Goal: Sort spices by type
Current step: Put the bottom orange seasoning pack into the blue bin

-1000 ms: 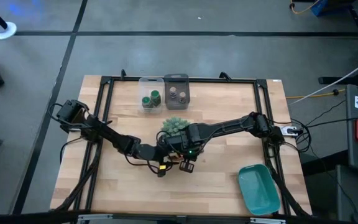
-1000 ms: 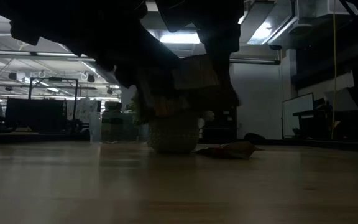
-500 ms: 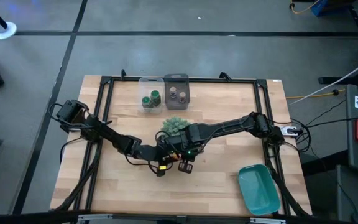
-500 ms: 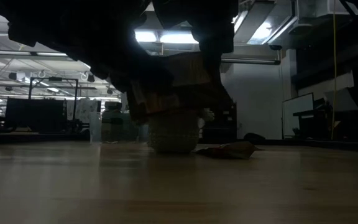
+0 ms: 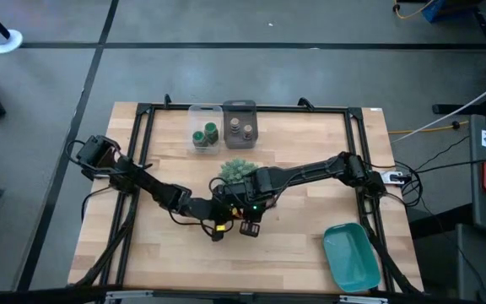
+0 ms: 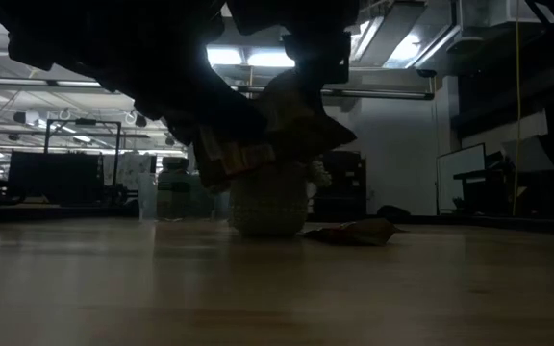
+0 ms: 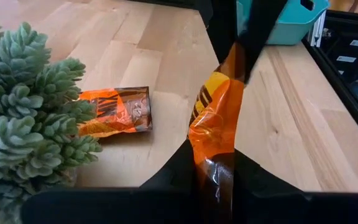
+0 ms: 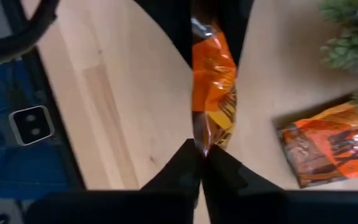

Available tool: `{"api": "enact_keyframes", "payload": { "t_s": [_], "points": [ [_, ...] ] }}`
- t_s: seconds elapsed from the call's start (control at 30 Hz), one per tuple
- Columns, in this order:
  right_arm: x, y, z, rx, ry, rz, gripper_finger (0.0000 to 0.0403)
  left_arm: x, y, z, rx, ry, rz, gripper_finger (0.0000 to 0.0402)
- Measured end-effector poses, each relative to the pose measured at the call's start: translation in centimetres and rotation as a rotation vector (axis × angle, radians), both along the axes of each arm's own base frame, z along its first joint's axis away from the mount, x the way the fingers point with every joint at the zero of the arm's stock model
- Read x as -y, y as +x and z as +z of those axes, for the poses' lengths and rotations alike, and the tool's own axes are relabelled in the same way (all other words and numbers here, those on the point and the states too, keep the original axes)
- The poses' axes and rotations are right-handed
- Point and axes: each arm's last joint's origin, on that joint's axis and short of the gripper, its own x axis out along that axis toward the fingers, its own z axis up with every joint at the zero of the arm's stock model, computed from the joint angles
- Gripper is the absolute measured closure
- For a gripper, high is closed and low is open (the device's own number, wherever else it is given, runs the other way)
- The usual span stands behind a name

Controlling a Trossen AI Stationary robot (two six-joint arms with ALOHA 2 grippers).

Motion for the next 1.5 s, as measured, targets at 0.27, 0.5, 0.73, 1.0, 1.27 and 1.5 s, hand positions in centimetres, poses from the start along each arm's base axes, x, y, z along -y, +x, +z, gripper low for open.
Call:
{"api": "enact_keyframes", "payload": {
  "t_s": [0.27,0.5,0.73,1.0,1.27,1.5],
  "points": [
    [0.1,-0.1,0.0,-0.017,0.036,0.006,0.0295,0.0,0.0,0.1,-0.001,-0.004,-0.018,0.0372],
    [0.7,-2.0,3.0,0.038,-0.136,0.038,0.0275,-0.1,-0.6,1.7,0.023,-0.018,-0.019,0.037],
    [-1.6,-6.6,8.5,0.185,-0.383,0.071,0.0276,0.0,-0.6,2.3,0.055,-0.028,-0.022,0.037],
    [-4.0,-12.6,10.6,0.311,-0.535,0.076,0.0276,0.1,-0.3,3.2,0.145,-0.035,-0.033,0.0373],
    [-2.6,-17.6,5.9,0.542,-0.476,0.021,0.0276,0.0,-0.3,3.3,0.16,-0.037,-0.031,0.0366],
    [-1.4,-18.7,0.4,0.995,-0.289,-0.019,0.0276,-0.1,-0.1,3.8,0.214,-0.015,-0.038,0.0373]
  ]
}}
